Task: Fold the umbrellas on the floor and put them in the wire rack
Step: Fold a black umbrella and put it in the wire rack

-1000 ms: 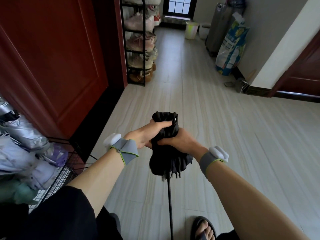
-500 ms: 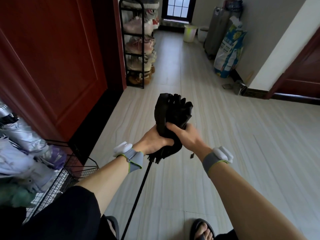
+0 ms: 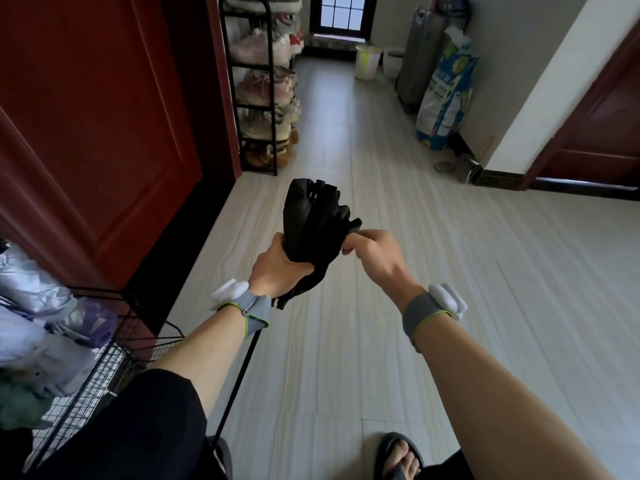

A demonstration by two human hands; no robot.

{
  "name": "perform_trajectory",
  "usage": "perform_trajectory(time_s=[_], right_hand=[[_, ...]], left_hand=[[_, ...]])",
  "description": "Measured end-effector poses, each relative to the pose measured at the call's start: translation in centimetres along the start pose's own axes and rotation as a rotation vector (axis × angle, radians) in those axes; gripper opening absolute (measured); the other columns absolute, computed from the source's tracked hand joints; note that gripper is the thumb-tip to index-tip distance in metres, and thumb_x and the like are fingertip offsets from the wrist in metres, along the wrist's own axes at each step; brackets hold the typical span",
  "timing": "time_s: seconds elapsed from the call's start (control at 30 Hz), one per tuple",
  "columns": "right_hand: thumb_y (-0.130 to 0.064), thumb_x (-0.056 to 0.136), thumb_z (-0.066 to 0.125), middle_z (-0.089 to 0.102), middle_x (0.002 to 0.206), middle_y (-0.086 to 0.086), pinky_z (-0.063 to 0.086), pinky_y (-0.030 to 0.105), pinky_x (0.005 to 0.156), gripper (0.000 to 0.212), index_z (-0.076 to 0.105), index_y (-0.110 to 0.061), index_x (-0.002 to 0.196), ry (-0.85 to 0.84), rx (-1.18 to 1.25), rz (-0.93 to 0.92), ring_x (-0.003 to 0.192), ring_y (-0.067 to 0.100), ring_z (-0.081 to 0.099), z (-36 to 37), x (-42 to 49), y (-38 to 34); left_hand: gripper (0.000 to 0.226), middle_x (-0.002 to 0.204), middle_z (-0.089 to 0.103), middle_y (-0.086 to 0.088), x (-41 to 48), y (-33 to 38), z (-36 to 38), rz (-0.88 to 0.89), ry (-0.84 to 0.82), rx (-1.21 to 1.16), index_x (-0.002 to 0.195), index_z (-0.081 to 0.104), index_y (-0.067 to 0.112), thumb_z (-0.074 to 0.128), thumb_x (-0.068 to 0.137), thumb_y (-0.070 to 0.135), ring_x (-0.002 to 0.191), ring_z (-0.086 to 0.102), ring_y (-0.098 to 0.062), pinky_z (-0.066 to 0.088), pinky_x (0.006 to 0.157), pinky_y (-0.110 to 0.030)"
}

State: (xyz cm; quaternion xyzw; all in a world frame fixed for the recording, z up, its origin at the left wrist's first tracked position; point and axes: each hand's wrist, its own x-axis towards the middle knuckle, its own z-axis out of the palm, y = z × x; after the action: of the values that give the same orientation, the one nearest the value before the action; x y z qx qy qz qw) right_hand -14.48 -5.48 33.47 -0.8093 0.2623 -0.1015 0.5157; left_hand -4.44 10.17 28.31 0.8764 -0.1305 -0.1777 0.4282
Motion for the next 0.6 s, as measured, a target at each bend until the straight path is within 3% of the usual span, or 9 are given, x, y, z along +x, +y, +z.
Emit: perform_trajectory(time_s=[0.07,0.13,0.2,0.27,0.3,0.37,0.47,0.53,0.6], right_hand=[[-0.050,0.088,0.068,0.058,0.069,0.001,0.038,0.034,0.063,0.046,0.071,-0.005,0.081,-0.029,-0.016,0.025,0.068,0.019,0.052,0.7,-0.2,-0.3],[-0.068,0.086,0.065,0.050,0.062,-0.004,0.037,0.032,0.057,0.065,0.063,-0.003,0.076,0.003,-0.040,0.066,0.061,0.018,0.048,1.4,0.0,-0.4],[-0.076,0.080,0.065,0.063,0.073,-0.007,0.051,0.031,0.066,0.059,0.066,-0.017,0.082,0.042,-0.062,0.074,0.071,0.017,0.061,1.9,0.0,-0.3],[-0.081,0.075,0.064,0.071,0.093,-0.004,0.056,0.033,0.082,0.060,0.070,-0.026,0.099,0.069,-0.060,0.128,0.089,0.018,0.066,2.1,-0.1,0.2],[-0.081,0.074,0.065,0.071,0.096,-0.003,0.055,0.032,0.082,0.061,0.070,-0.026,0.102,0.081,-0.044,0.181,0.090,0.018,0.066,2.0,-0.3,0.5],[-0.071,0.077,0.069,0.067,0.087,-0.003,0.051,0.029,0.067,0.052,0.067,-0.023,0.096,0.103,0.027,0.278,0.076,0.015,0.062,1.5,-0.1,1.2],[-0.044,0.084,0.075,0.051,0.063,-0.002,0.031,0.026,0.044,0.032,0.059,-0.016,0.083,0.095,0.254,0.330,0.047,0.013,0.042,0.2,-0.1,2.1],[-0.032,0.087,0.075,0.045,0.058,-0.001,0.025,0.025,0.042,0.028,0.055,-0.014,0.080,0.053,0.376,0.294,0.043,0.012,0.034,-0.5,0.0,2.7],[-0.030,0.088,0.074,0.047,0.058,-0.003,0.024,0.026,0.043,0.025,0.057,-0.014,0.081,-0.027,0.425,0.236,0.044,0.011,0.033,-0.7,-0.4,2.6]], left_hand=[[0.055,0.094,0.062,-0.006,-0.1,0.5,0.8,-0.064,0.110,0.172,0.120,0.037,0.024,0.071,0.078,0.037,0.087,0.063,-0.030,0.055,0.077,-0.040],[0.046,0.086,0.059,-0.002,-0.6,0.7,1.9,0.006,0.226,0.381,0.109,0.029,0.027,0.065,0.082,0.037,0.075,0.062,-0.028,0.053,0.069,-0.037],[0.040,0.097,0.059,-0.003,-1.3,0.2,3.8,0.219,0.274,0.569,0.120,0.034,0.023,0.059,0.089,0.032,0.077,0.064,-0.030,0.050,0.062,-0.036],[0.044,0.092,0.057,-0.006,-2.4,-0.6,5.5,0.431,0.370,0.791,0.126,0.048,0.013,0.066,0.087,0.024,0.066,0.061,-0.025,0.035,0.047,-0.031],[0.046,0.084,0.056,-0.006,-3.1,-0.9,6.0,0.509,0.423,0.855,0.122,0.055,0.009,0.071,0.081,0.020,0.058,0.056,-0.021,0.027,0.044,-0.029],[0.052,0.080,0.055,-0.005,-4.2,-1.1,6.6,0.646,0.459,0.948,0.121,0.060,0.005,0.075,0.072,0.016,0.056,0.050,-0.017,0.023,0.043,-0.027],[0.062,0.099,0.053,-0.005,-4.8,-0.2,5.8,0.624,0.256,0.697,0.127,0.048,0.012,0.074,0.076,0.035,0.082,0.055,-0.023,0.039,0.062,-0.032],[0.071,0.113,0.047,0.000,-4.1,1.1,4.1,0.461,0.099,0.382,0.124,0.044,0.020,0.076,0.071,0.055,0.101,0.046,-0.020,0.043,0.082,-0.035],[0.087,0.125,0.042,0.003,-3.3,2.1,1.9,0.312,-0.068,0.034,0.128,0.036,0.024,0.088,0.064,0.053,0.110,0.045,-0.014,0.042,0.092,-0.031]])
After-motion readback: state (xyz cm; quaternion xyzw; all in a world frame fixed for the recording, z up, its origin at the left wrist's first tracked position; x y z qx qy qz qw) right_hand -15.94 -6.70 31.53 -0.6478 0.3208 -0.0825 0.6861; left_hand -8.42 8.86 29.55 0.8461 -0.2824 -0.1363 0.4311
